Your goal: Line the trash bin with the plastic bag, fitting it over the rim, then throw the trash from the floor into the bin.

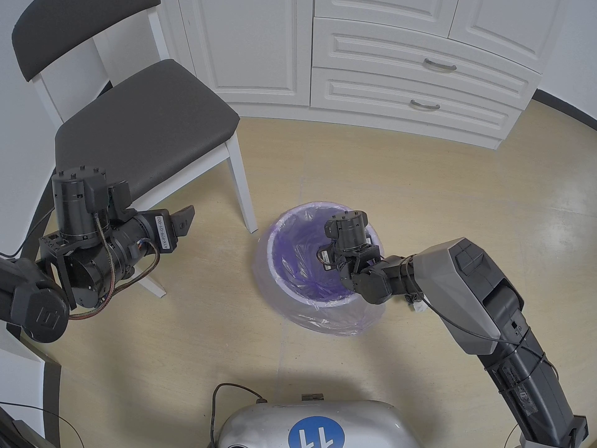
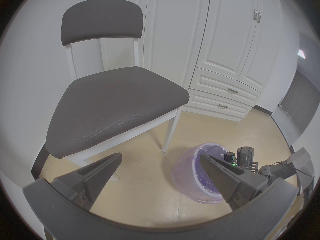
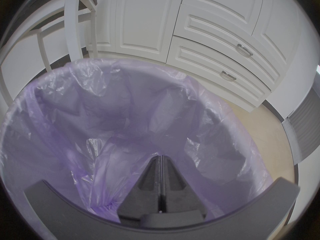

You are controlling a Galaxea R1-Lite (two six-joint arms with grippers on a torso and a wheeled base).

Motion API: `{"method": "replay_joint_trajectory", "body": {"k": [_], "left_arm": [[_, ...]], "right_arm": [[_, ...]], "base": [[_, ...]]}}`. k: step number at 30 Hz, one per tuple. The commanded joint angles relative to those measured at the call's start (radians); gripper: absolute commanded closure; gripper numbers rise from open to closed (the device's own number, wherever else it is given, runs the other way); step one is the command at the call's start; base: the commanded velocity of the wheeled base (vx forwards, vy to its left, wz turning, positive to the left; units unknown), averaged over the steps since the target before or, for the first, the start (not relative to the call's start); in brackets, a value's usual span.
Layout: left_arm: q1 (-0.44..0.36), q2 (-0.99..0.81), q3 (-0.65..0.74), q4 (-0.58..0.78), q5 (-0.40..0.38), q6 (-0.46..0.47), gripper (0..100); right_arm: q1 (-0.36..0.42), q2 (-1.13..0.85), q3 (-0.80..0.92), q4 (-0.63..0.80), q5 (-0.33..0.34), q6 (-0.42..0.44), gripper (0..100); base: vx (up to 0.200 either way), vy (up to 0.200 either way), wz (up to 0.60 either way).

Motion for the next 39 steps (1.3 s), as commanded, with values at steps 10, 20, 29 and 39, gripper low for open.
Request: {"method": "replay_joint_trajectory", "body": {"k": [10,20,29,39], "left_arm": [[0.001,0.002,0.000,-0.001,-0.001,-0.001,0],[0.001,-0.013,0.002,-0.001,-0.001,-0.001,0],[0.006,-0.013,0.002,-0.001,-0.001,0.001,0],[0.006,-0.013,0.002,-0.001,-0.001,0.001,0]], "right_arm": [[0.076,-0.093,0.000,0.148,-0.030,0.043,100],[0.108,-0.061,0.000,0.347,0.003,0.099,100],[0.084,-0.073,0.000,0.542,0.065,0.119,100],[0.076,-0.083,0.000,0.570,0.065,0.119,100]], "base": [[0.000,0.000,0.00],[0.000,0.000,0.00],[0.000,0.000,0.00],[0.000,0.000,0.00]]}}
